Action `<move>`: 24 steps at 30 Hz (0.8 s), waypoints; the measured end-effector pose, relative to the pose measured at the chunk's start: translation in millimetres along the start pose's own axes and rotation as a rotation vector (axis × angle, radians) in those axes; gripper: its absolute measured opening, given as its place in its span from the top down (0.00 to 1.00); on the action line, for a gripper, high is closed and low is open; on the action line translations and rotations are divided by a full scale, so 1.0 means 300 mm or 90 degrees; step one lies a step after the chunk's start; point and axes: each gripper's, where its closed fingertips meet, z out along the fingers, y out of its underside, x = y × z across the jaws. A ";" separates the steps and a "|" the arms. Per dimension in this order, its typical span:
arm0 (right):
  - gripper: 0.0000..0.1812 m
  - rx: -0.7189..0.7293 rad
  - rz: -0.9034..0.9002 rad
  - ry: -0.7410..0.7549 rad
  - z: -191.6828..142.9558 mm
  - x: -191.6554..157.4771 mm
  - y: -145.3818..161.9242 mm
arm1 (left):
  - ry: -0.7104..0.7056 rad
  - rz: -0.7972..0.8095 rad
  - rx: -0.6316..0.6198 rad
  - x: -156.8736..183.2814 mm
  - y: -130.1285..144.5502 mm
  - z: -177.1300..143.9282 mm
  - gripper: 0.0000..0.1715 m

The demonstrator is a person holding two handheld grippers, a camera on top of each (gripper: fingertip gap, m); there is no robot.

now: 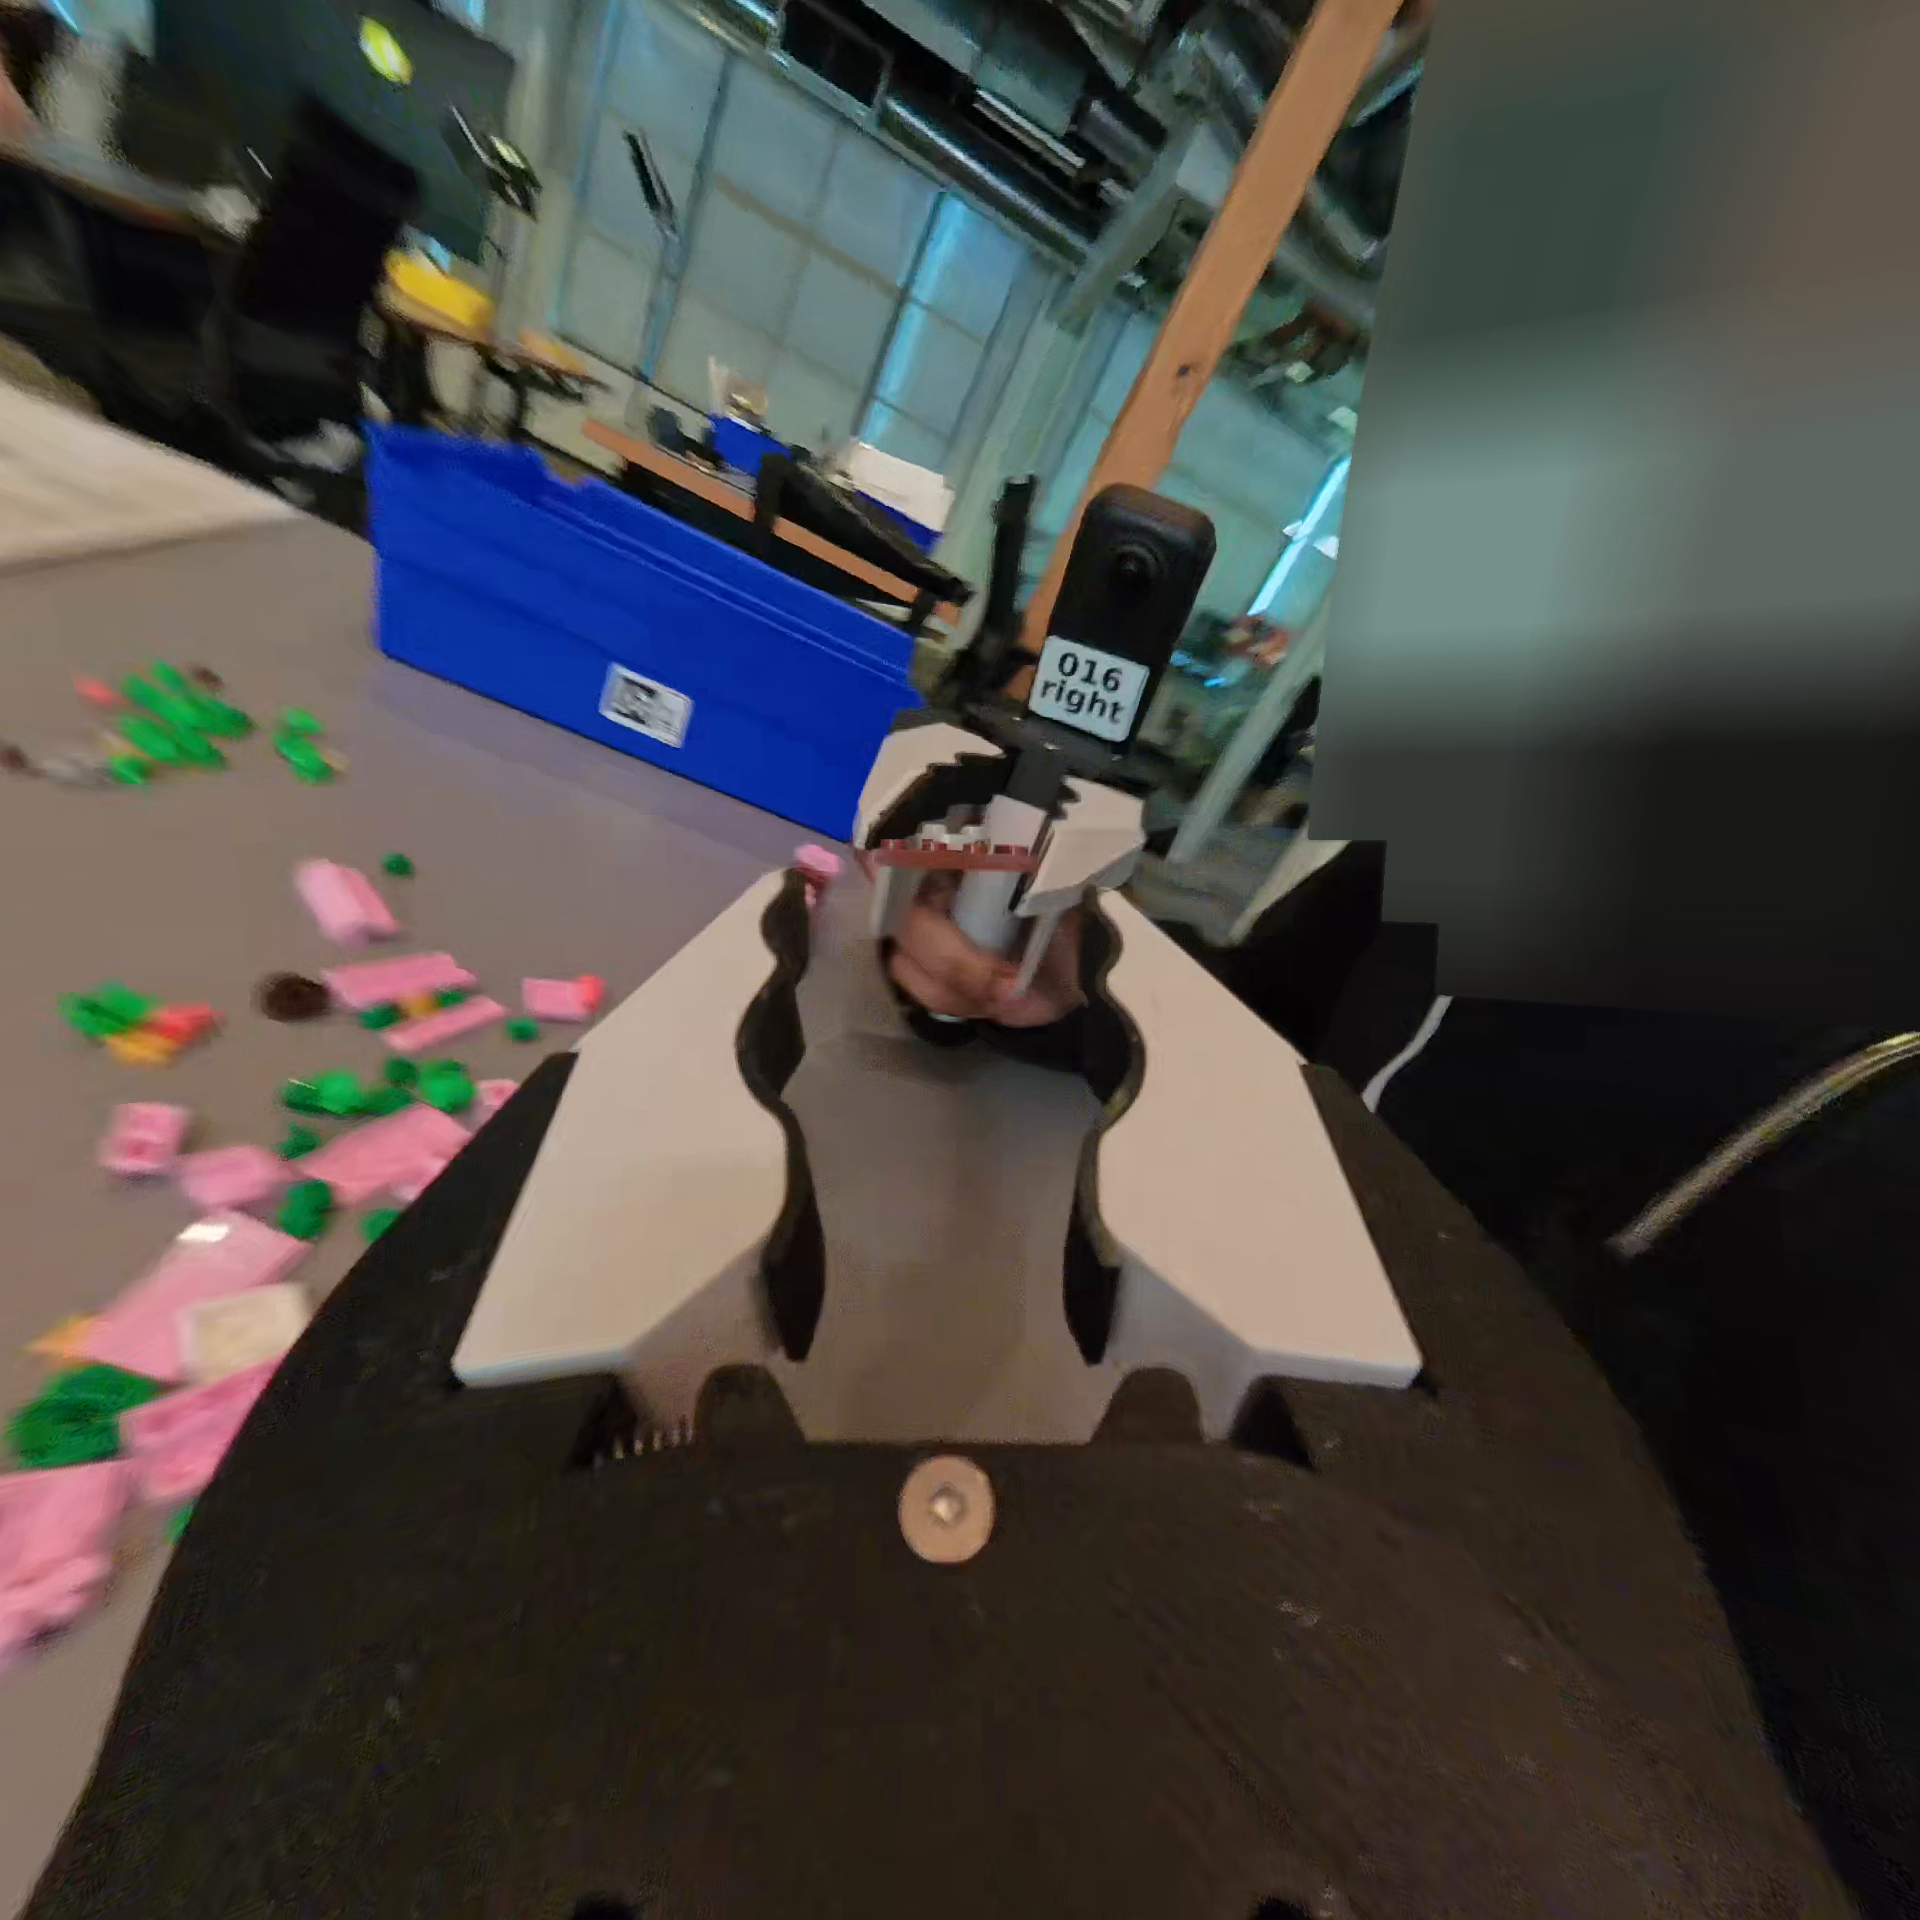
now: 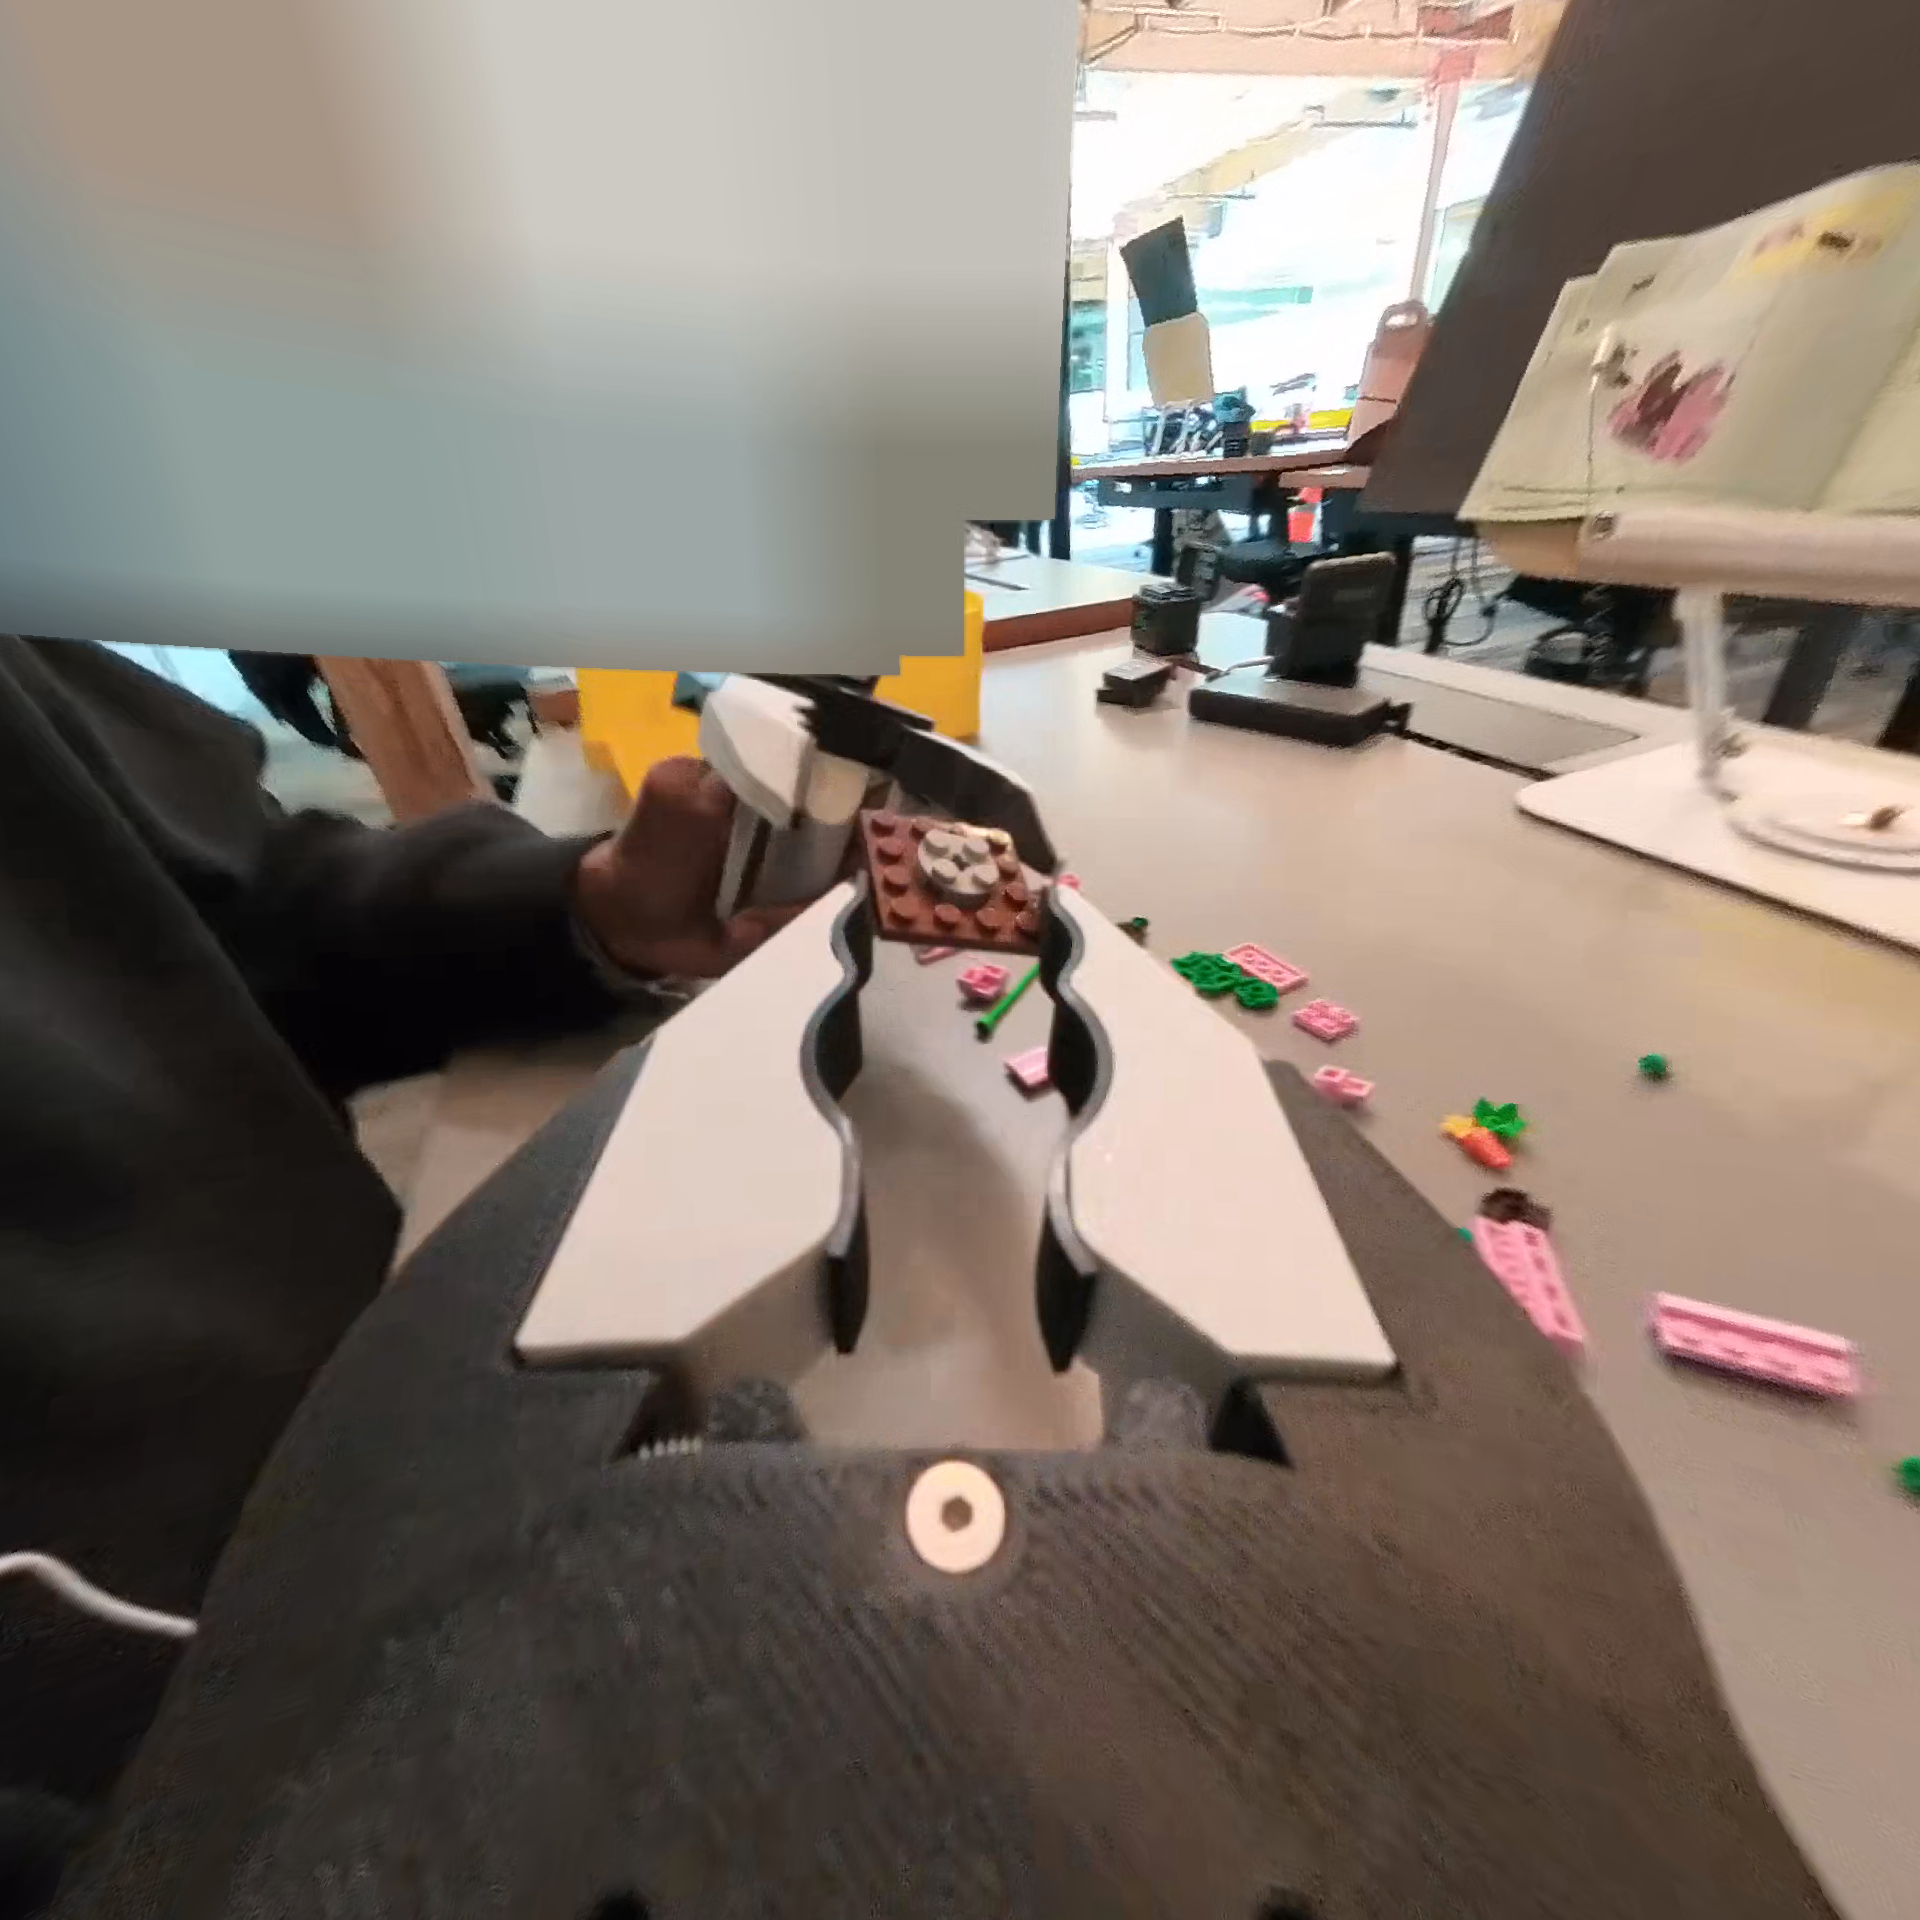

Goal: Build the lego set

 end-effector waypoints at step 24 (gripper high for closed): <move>0.87 0.009 0.015 -0.071 -0.002 -0.048 -0.002 | -0.161 0.394 -0.108 0.011 0.050 0.009 0.99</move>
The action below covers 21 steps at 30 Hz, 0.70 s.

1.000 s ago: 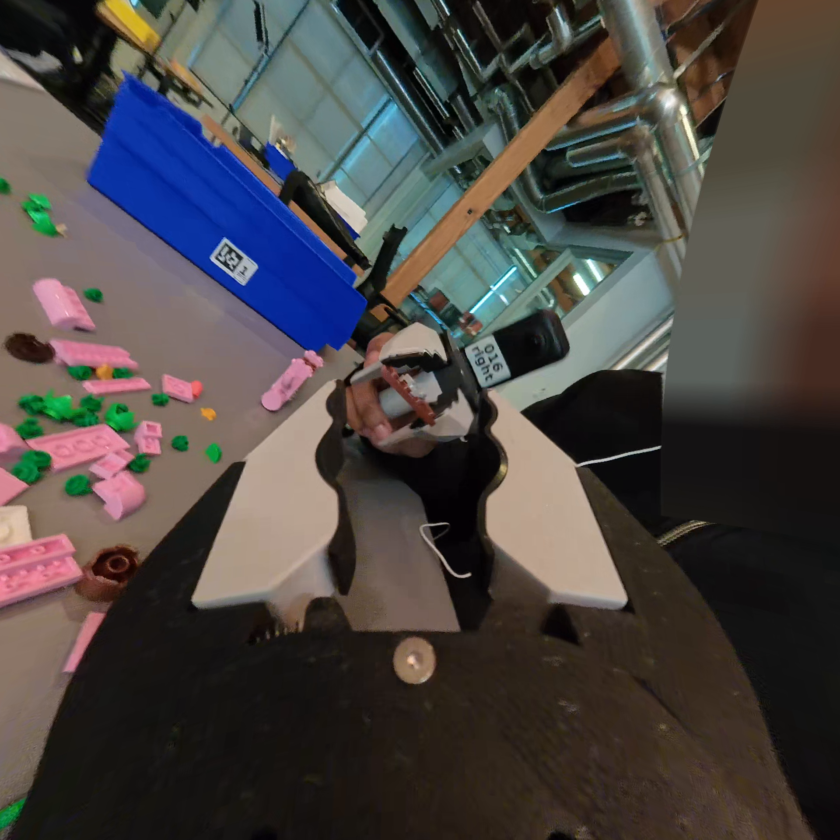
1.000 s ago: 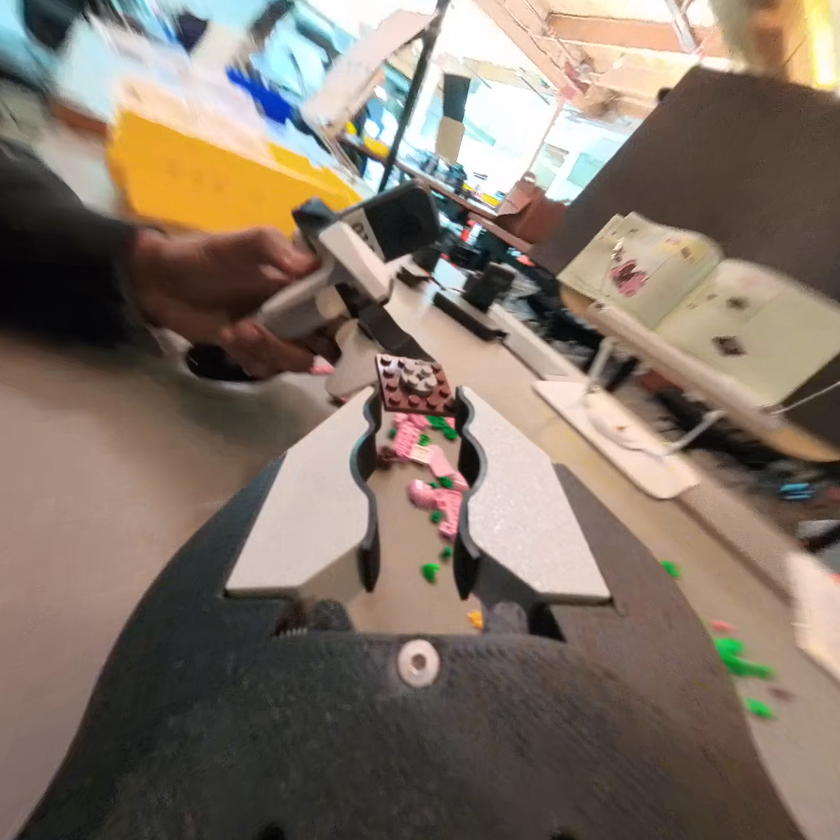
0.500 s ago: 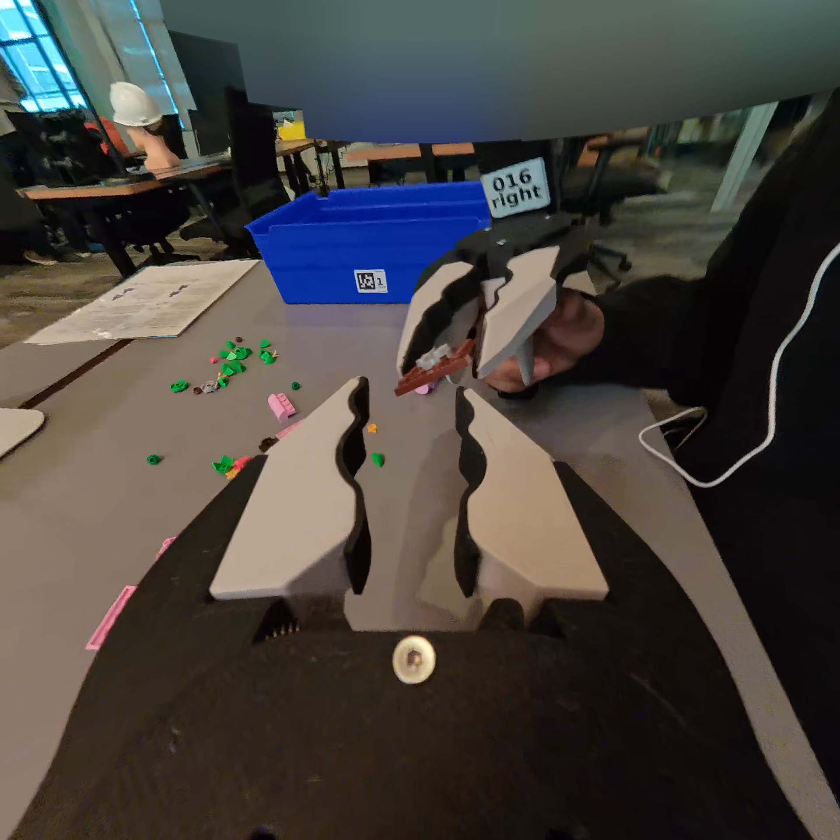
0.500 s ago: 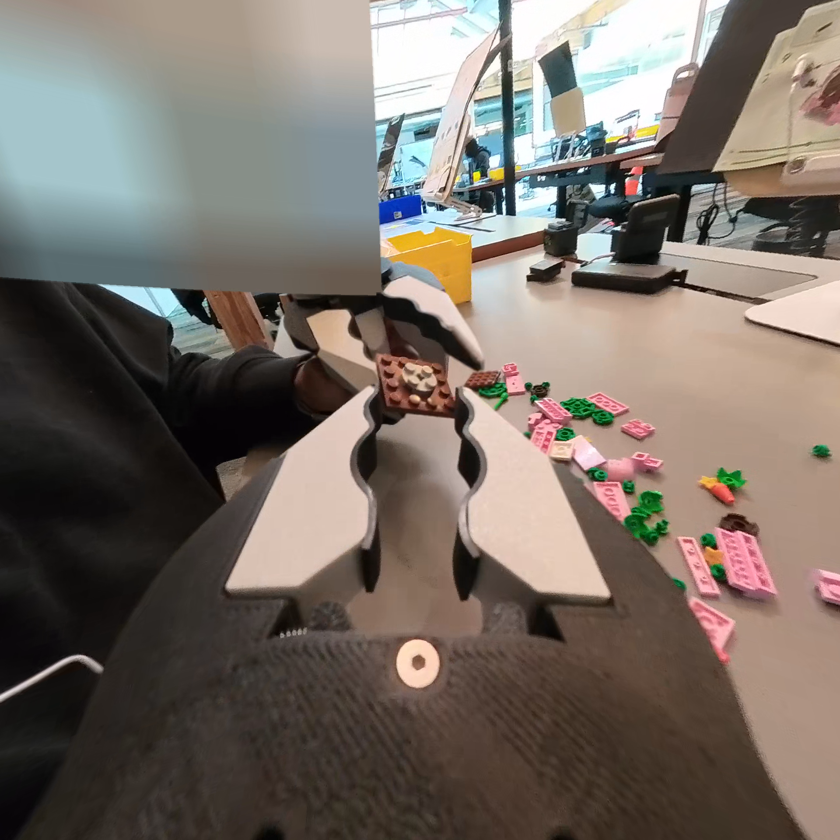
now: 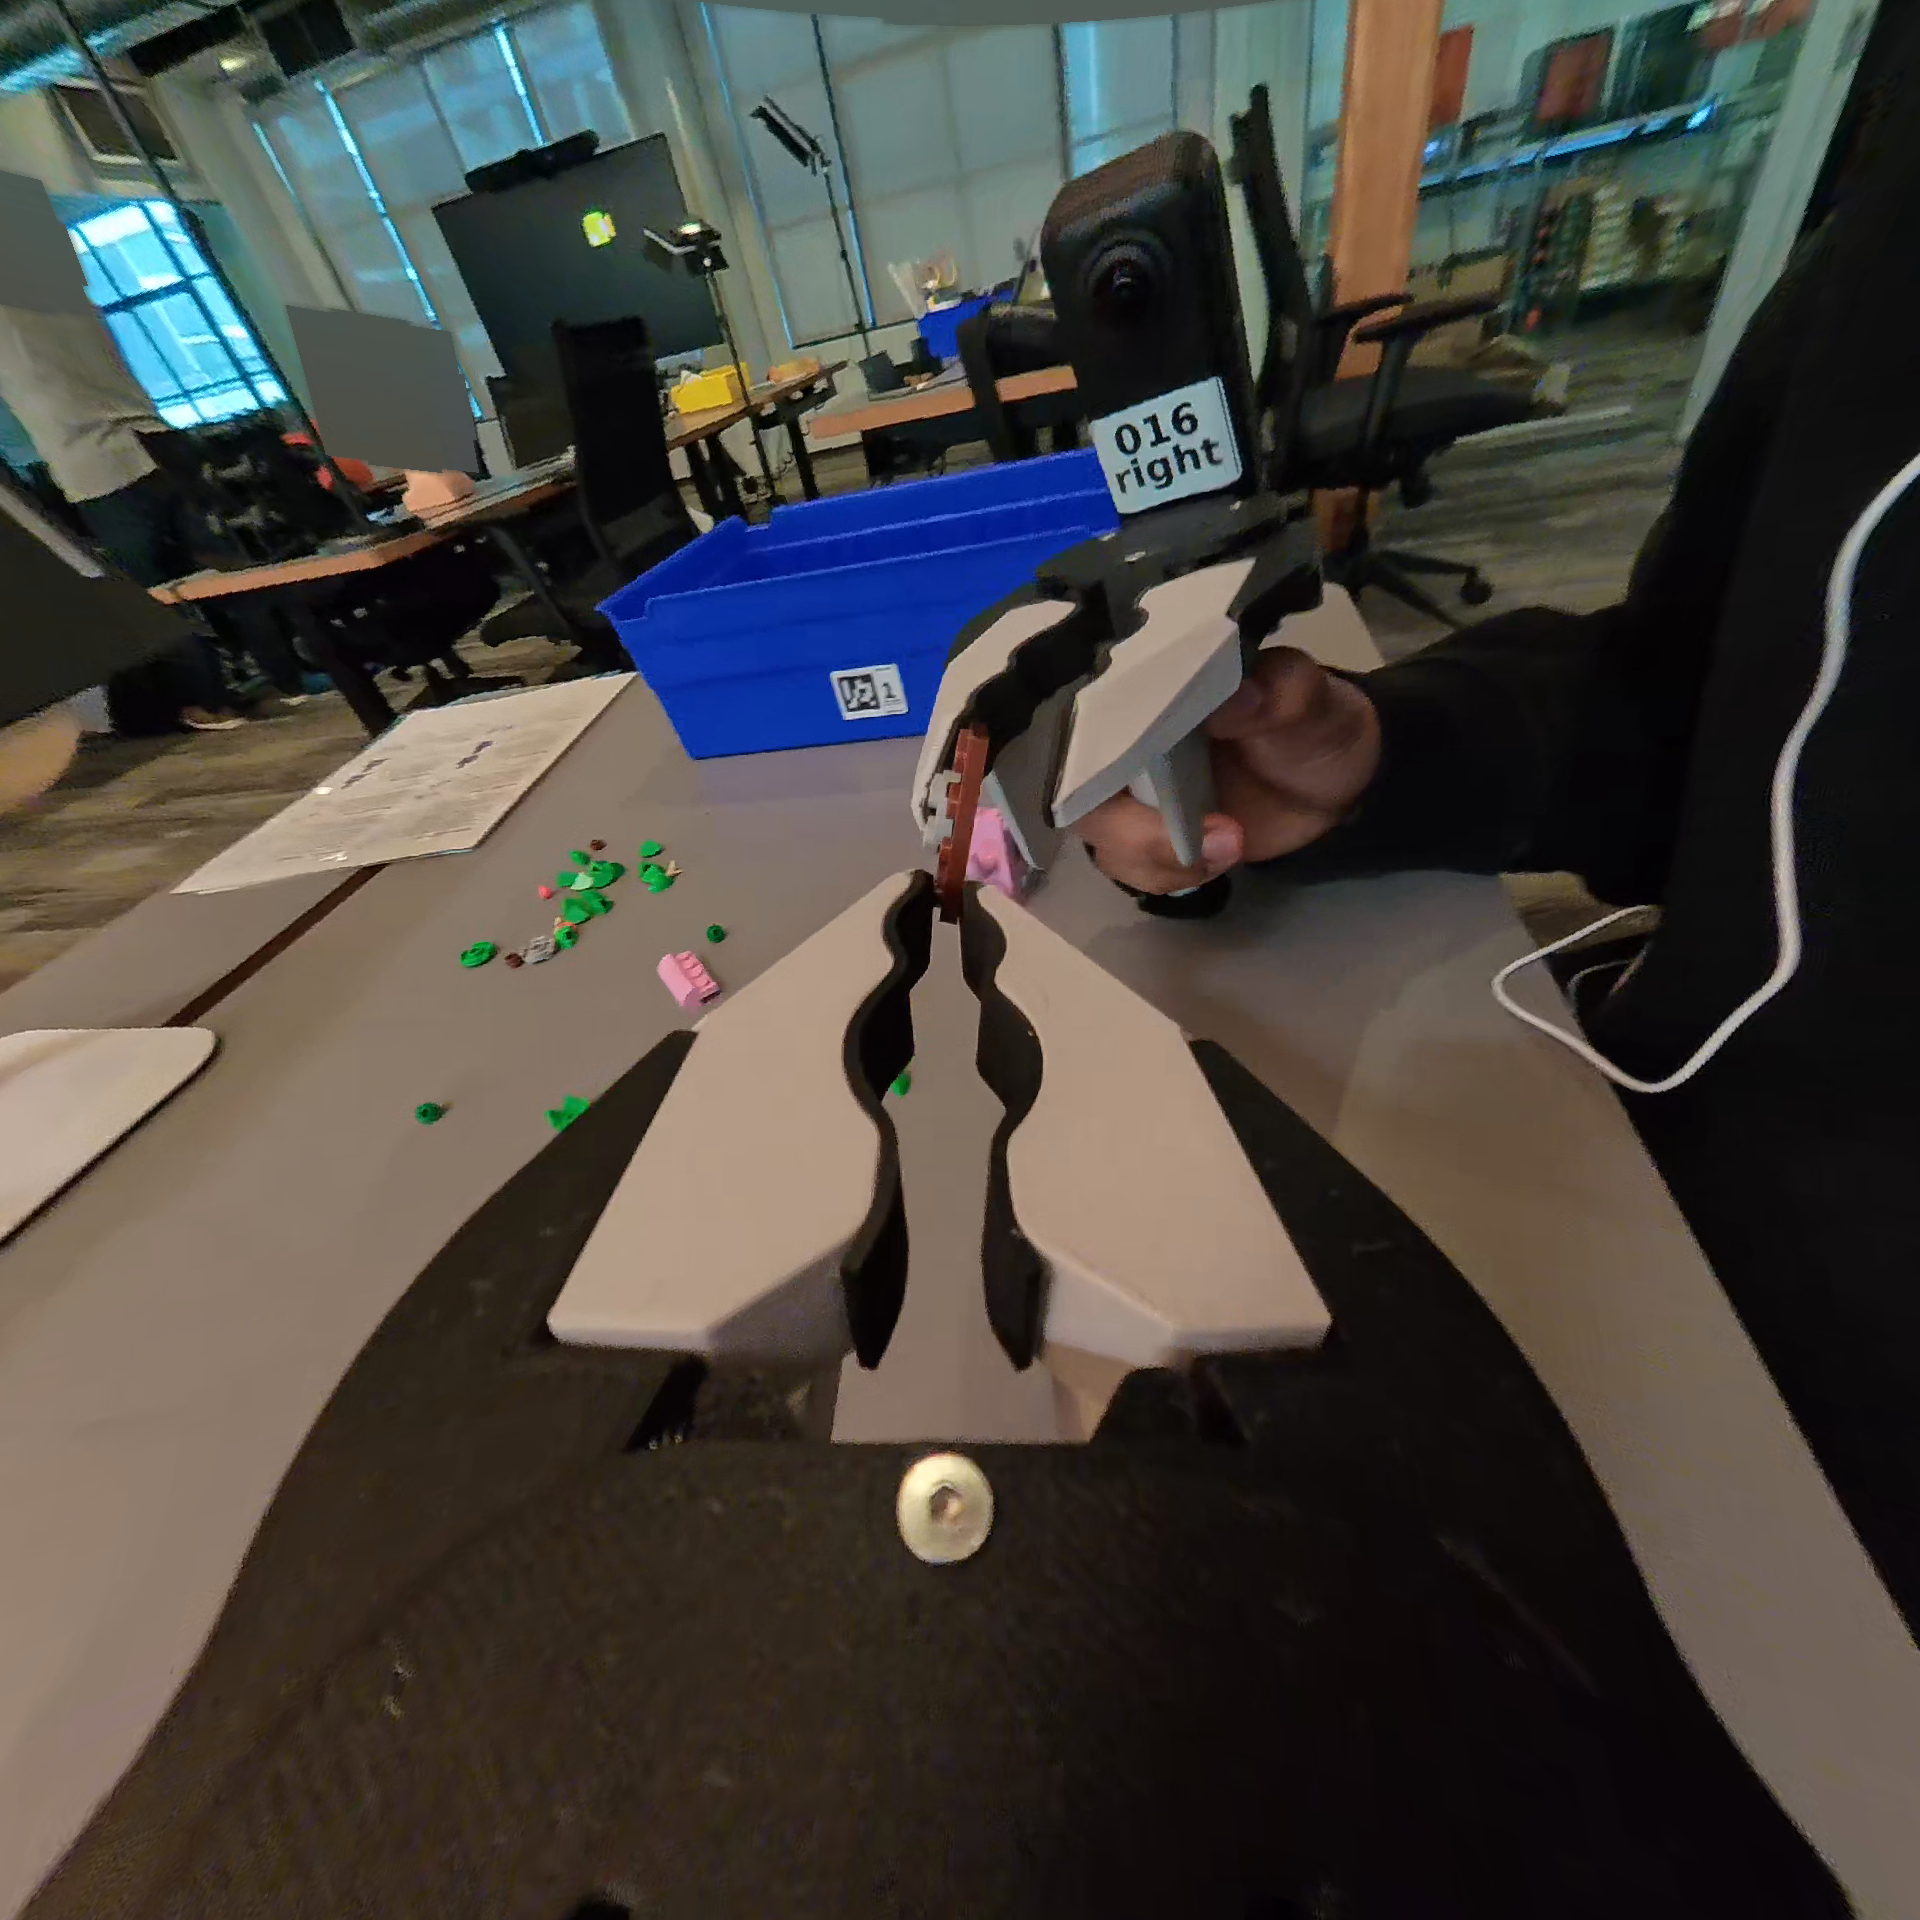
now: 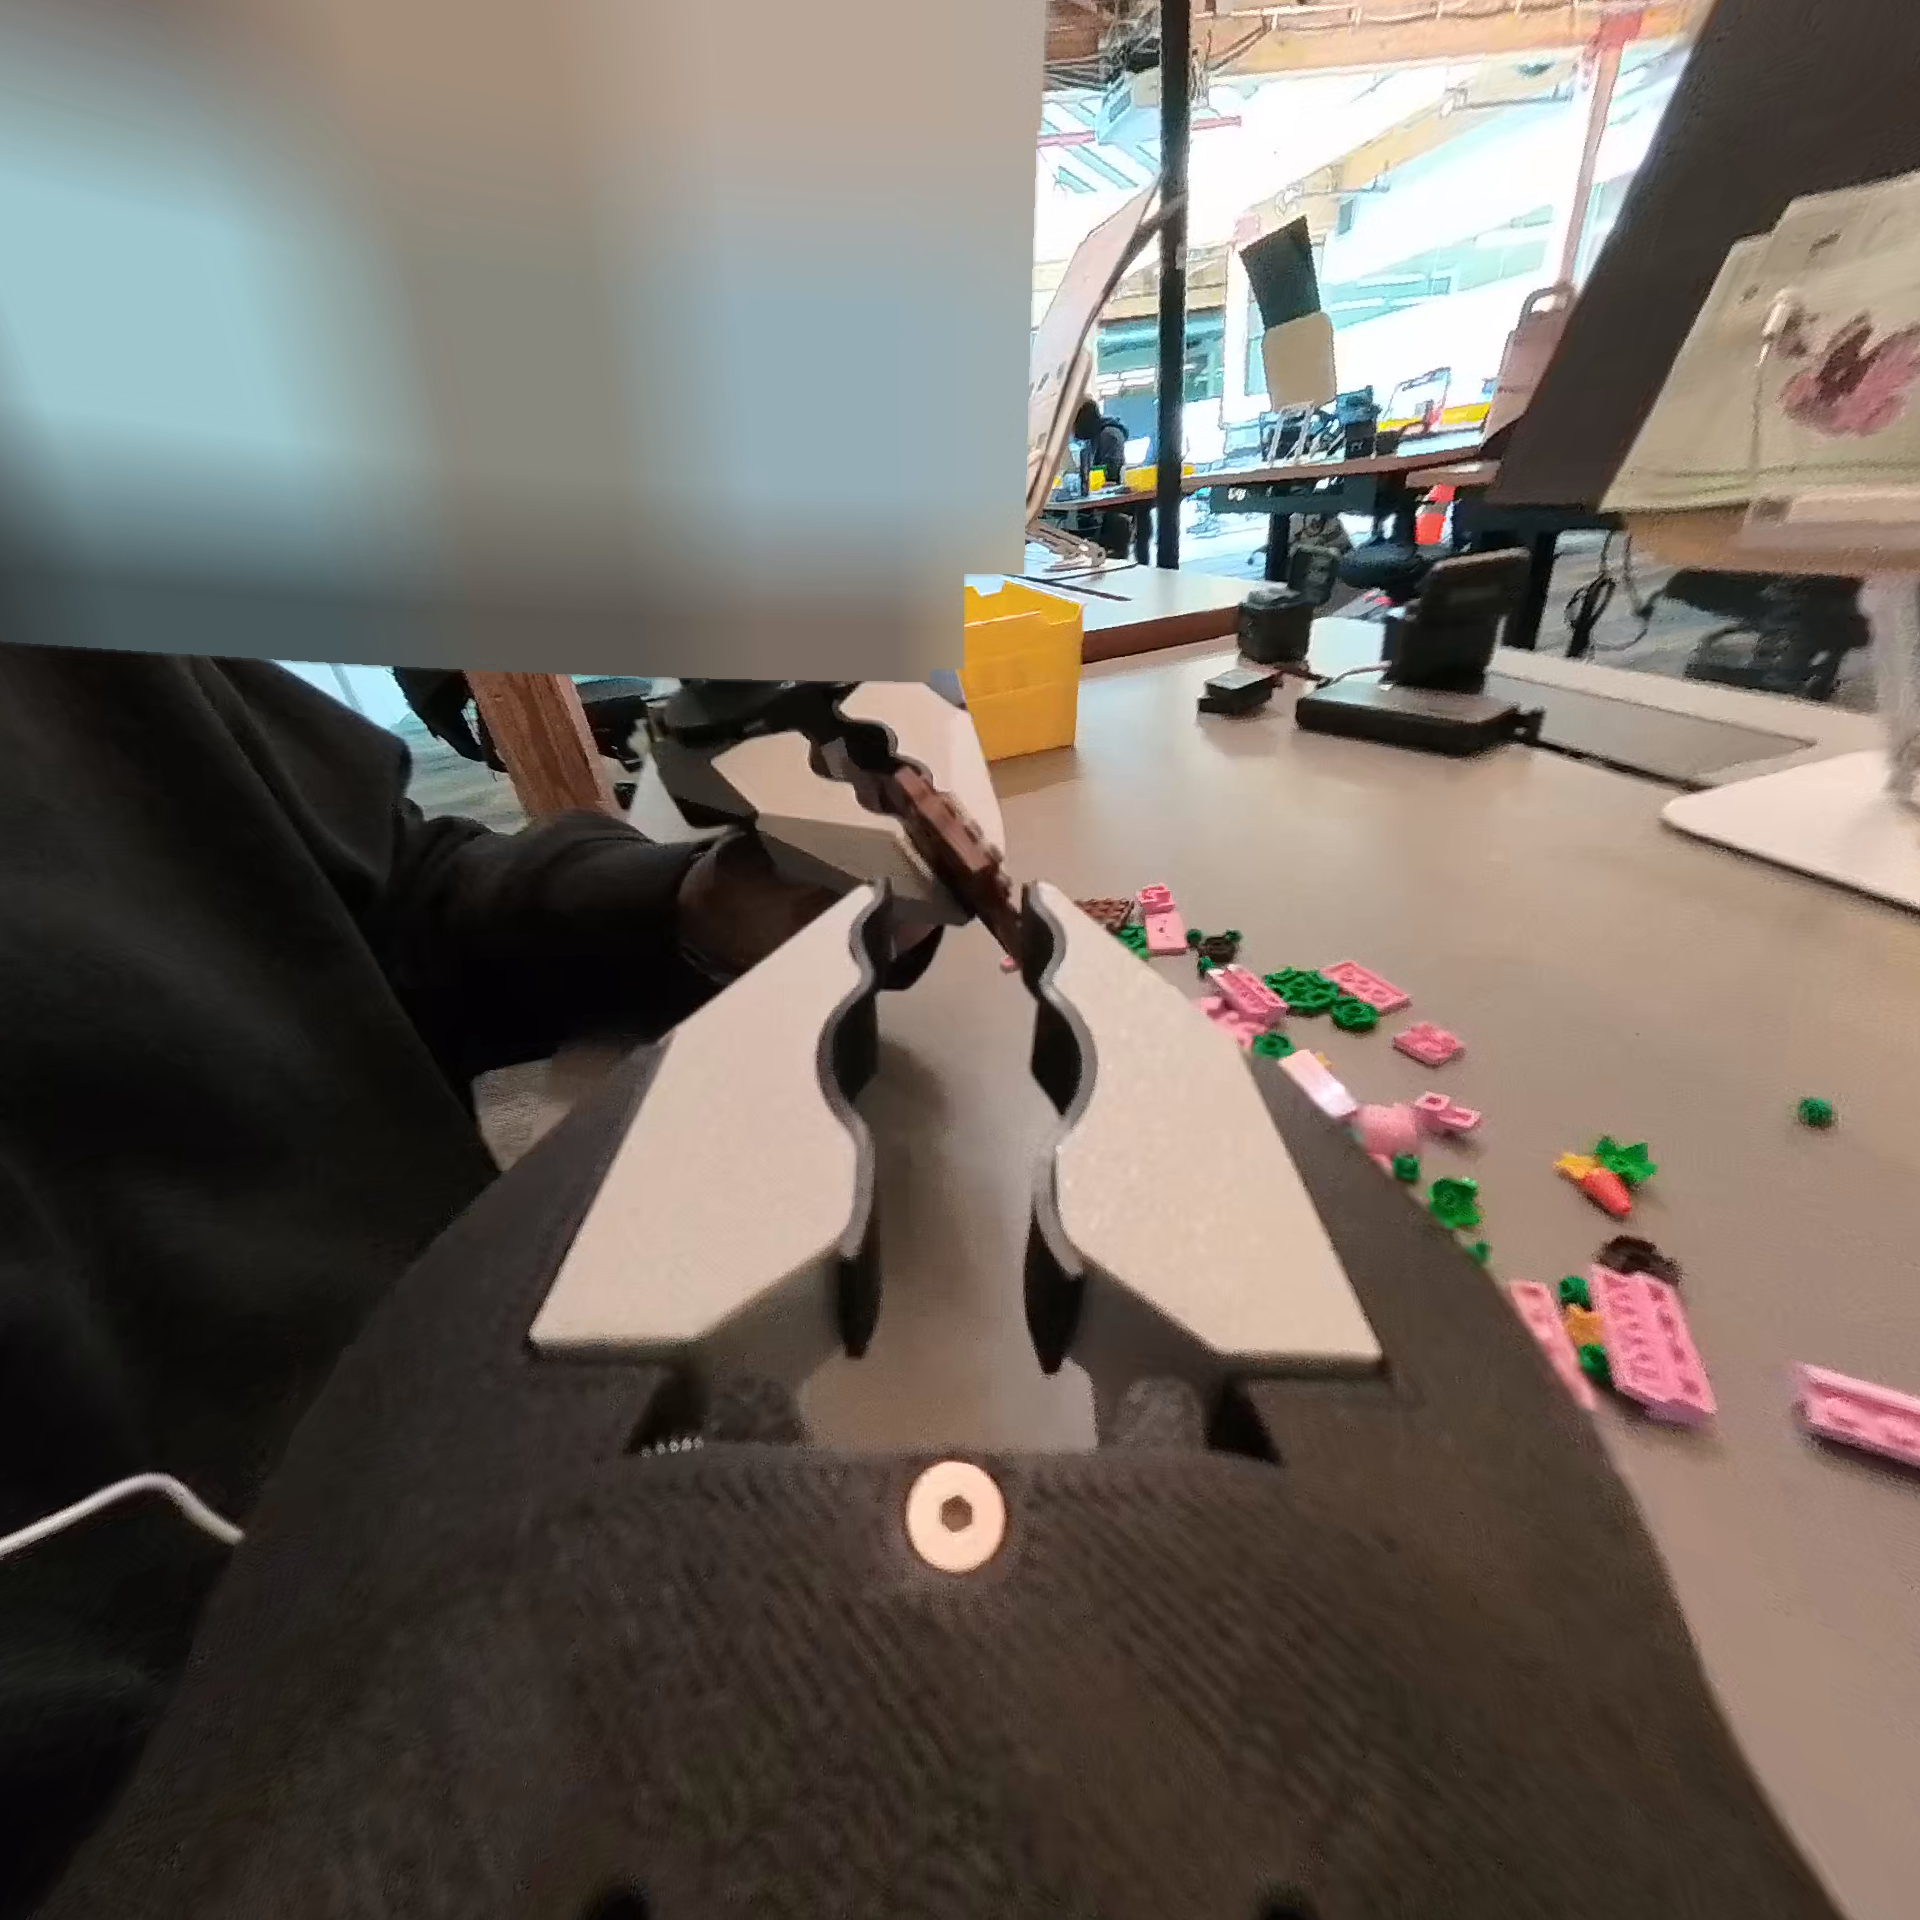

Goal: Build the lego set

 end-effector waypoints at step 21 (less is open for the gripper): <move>0.97 0.046 -0.239 -0.005 -0.002 -0.088 -0.031 | 0.143 -0.059 0.047 0.095 -0.040 -0.011 0.99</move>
